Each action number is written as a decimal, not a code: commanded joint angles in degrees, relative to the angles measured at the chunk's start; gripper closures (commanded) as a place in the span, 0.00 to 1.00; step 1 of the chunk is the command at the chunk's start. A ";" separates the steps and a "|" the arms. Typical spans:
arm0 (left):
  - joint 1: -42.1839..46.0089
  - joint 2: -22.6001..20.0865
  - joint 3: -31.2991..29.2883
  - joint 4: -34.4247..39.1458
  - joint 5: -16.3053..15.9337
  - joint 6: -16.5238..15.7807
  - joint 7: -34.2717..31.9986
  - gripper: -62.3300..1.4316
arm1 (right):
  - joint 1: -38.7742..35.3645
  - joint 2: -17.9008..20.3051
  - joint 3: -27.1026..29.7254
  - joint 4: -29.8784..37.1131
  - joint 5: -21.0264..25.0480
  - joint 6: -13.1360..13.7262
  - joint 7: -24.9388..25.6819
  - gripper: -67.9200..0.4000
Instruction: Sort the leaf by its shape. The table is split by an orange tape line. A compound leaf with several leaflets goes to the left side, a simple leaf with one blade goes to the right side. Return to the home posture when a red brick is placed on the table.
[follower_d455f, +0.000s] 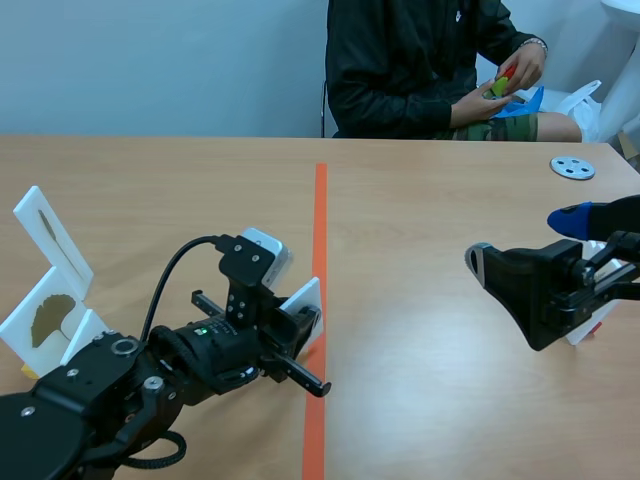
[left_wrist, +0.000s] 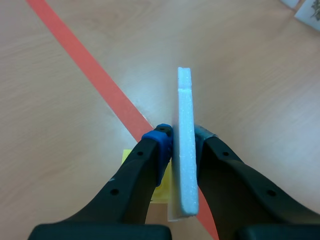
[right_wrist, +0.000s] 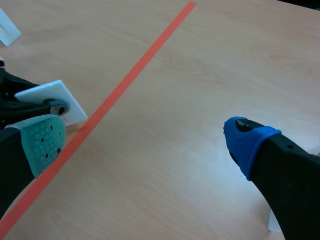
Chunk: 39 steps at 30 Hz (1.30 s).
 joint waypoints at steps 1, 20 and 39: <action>2.32 0.15 -0.70 3.19 -0.55 -0.35 -0.11 0.91 | 0.52 -0.02 0.70 0.79 0.24 0.00 1.03 0.00; 27.19 0.15 -10.67 32.89 -4.81 3.02 1.81 0.91 | 0.52 0.00 0.70 0.79 0.24 0.00 1.01 0.00; 30.86 0.20 -20.59 29.20 -5.53 5.25 -0.85 0.91 | 0.66 0.00 0.70 0.79 0.26 0.00 1.07 0.00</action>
